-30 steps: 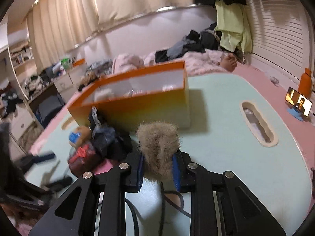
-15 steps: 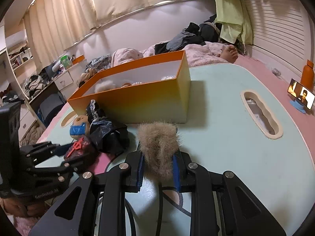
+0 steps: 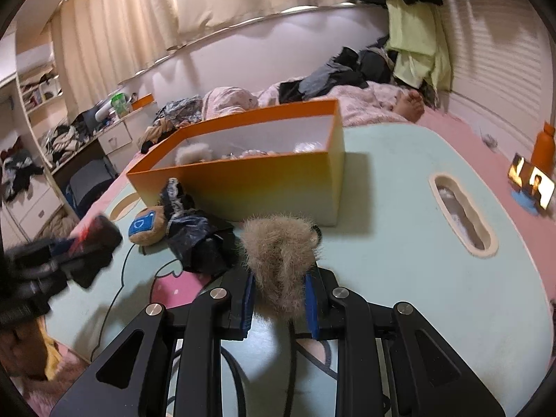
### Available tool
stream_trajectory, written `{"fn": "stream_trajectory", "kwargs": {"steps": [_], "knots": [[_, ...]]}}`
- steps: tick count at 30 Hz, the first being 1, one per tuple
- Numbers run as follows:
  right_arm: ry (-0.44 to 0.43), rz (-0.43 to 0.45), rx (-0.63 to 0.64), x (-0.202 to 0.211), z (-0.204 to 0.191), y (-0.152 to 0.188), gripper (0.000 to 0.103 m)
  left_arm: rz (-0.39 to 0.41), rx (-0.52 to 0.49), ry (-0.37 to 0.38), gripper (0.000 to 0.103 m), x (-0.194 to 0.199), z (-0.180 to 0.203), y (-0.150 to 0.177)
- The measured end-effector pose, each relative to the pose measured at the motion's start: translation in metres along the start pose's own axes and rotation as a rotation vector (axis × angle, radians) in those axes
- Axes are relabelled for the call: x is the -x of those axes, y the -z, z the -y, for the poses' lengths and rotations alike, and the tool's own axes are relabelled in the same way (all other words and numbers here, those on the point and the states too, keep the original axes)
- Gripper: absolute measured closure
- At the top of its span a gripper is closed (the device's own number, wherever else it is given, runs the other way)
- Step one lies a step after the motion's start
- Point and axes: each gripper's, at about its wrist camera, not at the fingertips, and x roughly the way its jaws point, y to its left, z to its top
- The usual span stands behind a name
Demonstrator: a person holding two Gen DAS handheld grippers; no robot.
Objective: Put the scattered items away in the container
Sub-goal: 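Grasp the dark red-symbol block with the left gripper while the right gripper lifts the brown pompom, then lower the block and brown pompom into the orange box and open both grippers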
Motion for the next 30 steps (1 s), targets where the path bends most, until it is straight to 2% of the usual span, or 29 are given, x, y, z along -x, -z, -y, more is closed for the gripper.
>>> {"fn": "stream_trajectory", "kwargs": {"steps": [2, 5, 12, 15, 17, 23, 25, 26, 28, 29, 30], "knots": [[-0.004, 0.004, 0.023, 0.001, -0.006, -0.004, 0.078, 0.012, 0.003, -0.003, 0.065, 0.002, -0.006, -0.012], [-0.044, 0.022, 0.021, 0.003, -0.008, -0.021, 0.078, 0.018, -0.013, -0.048, 0.065, -0.001, -0.013, -0.034], [-0.029, 0.095, 0.063, -0.007, -0.017, -0.089, 0.078, 0.031, 0.029, -0.072, 0.065, -0.032, -0.036, -0.100], [-0.032, 0.073, 0.055, -0.023, -0.018, -0.110, 0.076, 0.021, 0.026, -0.089, 0.065, -0.050, -0.040, -0.116], [-0.014, -0.003, 0.048, -0.045, -0.018, -0.119, 0.076, 0.006, 0.033, -0.093, 0.065, -0.062, -0.043, -0.121], [0.034, -0.085, 0.063, -0.083, -0.018, -0.116, 0.076, -0.058, 0.035, -0.093, 0.065, -0.097, -0.040, -0.117], [0.066, -0.105, 0.069, -0.092, -0.017, -0.113, 0.071, -0.083, 0.036, -0.087, 0.063, -0.106, -0.039, -0.113], [0.081, -0.110, 0.067, -0.092, -0.015, -0.113, 0.068, -0.093, 0.039, -0.086, 0.054, -0.109, -0.038, -0.111], [0.114, -0.105, 0.061, -0.091, -0.012, -0.113, 0.054, -0.089, 0.035, -0.094, 0.043, -0.109, -0.036, -0.108], [0.129, -0.092, 0.063, -0.088, -0.012, -0.113, 0.041, -0.075, 0.027, -0.100, 0.042, -0.106, -0.034, -0.107], [0.139, -0.077, 0.069, -0.085, -0.013, -0.114, 0.035, -0.066, 0.020, -0.103, 0.041, -0.103, -0.032, -0.106]]}}
